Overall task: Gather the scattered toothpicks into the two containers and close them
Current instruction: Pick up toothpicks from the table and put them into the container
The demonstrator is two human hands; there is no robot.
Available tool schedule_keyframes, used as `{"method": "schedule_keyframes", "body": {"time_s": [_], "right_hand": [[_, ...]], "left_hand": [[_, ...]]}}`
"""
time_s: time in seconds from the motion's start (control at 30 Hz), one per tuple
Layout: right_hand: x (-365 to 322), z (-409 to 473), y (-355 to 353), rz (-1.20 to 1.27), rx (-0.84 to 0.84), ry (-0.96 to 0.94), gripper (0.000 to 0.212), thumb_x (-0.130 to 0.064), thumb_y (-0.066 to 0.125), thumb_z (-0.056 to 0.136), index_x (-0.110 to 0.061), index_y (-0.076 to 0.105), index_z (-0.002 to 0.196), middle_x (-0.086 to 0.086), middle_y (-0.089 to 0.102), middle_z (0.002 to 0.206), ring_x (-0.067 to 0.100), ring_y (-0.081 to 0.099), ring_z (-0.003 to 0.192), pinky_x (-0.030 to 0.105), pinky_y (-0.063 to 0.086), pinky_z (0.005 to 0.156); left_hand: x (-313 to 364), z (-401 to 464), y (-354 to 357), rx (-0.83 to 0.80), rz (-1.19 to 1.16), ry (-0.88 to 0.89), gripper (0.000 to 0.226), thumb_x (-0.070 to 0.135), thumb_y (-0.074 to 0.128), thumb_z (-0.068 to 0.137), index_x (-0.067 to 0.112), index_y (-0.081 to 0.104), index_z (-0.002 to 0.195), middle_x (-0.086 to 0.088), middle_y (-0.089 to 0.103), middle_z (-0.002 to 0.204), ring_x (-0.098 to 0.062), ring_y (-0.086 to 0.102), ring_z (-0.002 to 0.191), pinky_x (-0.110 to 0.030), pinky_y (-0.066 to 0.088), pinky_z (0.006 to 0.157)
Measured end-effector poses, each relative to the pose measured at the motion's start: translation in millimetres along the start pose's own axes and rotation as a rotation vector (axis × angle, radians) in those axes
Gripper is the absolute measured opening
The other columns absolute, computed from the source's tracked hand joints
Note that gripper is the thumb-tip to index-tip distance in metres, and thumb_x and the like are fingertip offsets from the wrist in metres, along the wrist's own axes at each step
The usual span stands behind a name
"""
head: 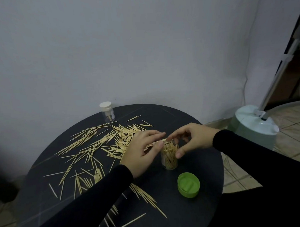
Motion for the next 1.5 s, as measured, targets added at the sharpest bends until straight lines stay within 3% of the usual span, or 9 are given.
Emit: {"method": "schedule_keyframes", "body": {"time_s": [0.23,0.5,0.7,0.83,1.0,1.07,1.17,1.37,1.5], "right_hand": [[-6.9,-0.4,2.4,-0.049,-0.009,-0.021,0.037,-0.036,0.082,0.070,-0.041,0.062,0.101,-0.035,0.058,0.071,-0.014,0.050,0.066,0.008,0.036,0.059],[-7.2,-0.3,1.9,-0.057,0.006,-0.004,0.048,-0.038,0.083,0.069,-0.034,0.065,0.113,-0.021,0.062,0.087,-0.019,0.050,0.070,0.008,0.037,0.060],[-8.9,0.6,2.7,-0.073,0.011,0.005,0.052,-0.035,0.084,0.068,-0.032,0.063,0.116,-0.022,0.057,0.080,-0.021,0.049,0.067,0.007,0.036,0.059],[-6.0,3.0,6.5,-0.174,-0.045,0.036,0.059,-0.035,0.085,0.067,-0.033,0.060,0.121,-0.022,0.058,0.085,-0.020,0.047,0.066,0.009,0.034,0.058],[7.2,13.2,1.8,-0.279,-0.008,0.102,0.045,-0.022,0.073,0.083,-0.032,0.058,0.124,-0.013,0.061,0.100,-0.001,0.049,0.073,0.013,0.034,0.063],[9.1,18.8,-0.6,-0.278,0.056,0.122,0.037,-0.024,0.068,0.088,-0.031,0.059,0.123,-0.014,0.058,0.104,0.000,0.053,0.088,0.016,0.041,0.076],[11.0,29.5,-5.3,-0.417,0.171,0.181,0.037,-0.030,0.062,0.092,-0.032,0.056,0.129,-0.009,0.057,0.122,0.012,0.052,0.116,0.038,0.039,0.106],[13.0,54.7,-0.6,-0.674,0.174,0.185,0.033,-0.042,0.054,0.095,-0.036,0.058,0.127,-0.009,0.059,0.125,0.015,0.051,0.117,0.044,0.024,0.107],[8.9,63.5,-1.7,-0.694,0.176,0.157,0.027,-0.041,0.055,0.094,-0.036,0.066,0.118,-0.014,0.062,0.120,0.012,0.052,0.114,0.044,0.021,0.107]], "left_hand": [[14.4,-6.7,18.0,-0.140,0.231,0.184,0.048,0.054,0.039,0.091,0.034,0.055,0.132,0.023,0.044,0.139,-0.007,0.030,0.120,-0.013,0.021,0.096],[15.6,11.8,2.6,-0.030,0.053,0.050,0.016,0.039,0.067,0.083,0.041,0.068,0.099,0.020,0.062,0.099,-0.008,0.045,0.101,-0.009,0.028,0.086],[5.4,19.9,3.2,-0.071,-0.089,-0.180,0.013,0.024,0.079,0.076,0.029,0.072,0.086,0.015,0.068,0.074,0.012,0.058,0.077,-0.002,0.035,0.068],[9.1,20.9,1.1,-0.107,-0.011,-0.190,0.007,0.030,0.074,0.080,0.028,0.074,0.087,0.020,0.064,0.075,0.018,0.053,0.079,-0.002,0.037,0.067],[4.6,22.7,-21.2,0.083,0.040,-0.131,0.012,0.027,0.059,0.093,0.028,0.069,0.100,0.019,0.063,0.092,0.009,0.052,0.088,-0.007,0.036,0.075],[-23.6,21.8,-14.6,-0.002,0.109,-0.255,0.017,0.028,0.059,0.093,0.030,0.064,0.109,0.015,0.061,0.102,0.002,0.052,0.097,-0.017,0.041,0.086],[-57.3,12.5,2.0,-0.236,0.392,-0.345,0.029,0.038,0.059,0.090,0.032,0.060,0.118,0.011,0.055,0.114,-0.007,0.047,0.111,-0.027,0.041,0.096],[-64.3,14.7,6.8,-0.230,0.625,-0.268,0.040,0.046,0.047,0.095,0.030,0.055,0.130,0.008,0.053,0.121,-0.013,0.044,0.111,-0.029,0.041,0.095],[-60.0,19.2,15.5,-0.249,0.690,-0.214,0.033,0.043,0.042,0.098,0.031,0.063,0.120,0.008,0.054,0.116,-0.015,0.043,0.106,-0.034,0.044,0.090]]}}
Point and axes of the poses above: each hand's wrist, its own z-axis towards the middle knuckle, its own y-axis out of the palm, x = y × z, the point moved 9 cm from there along z, towards the middle knuckle
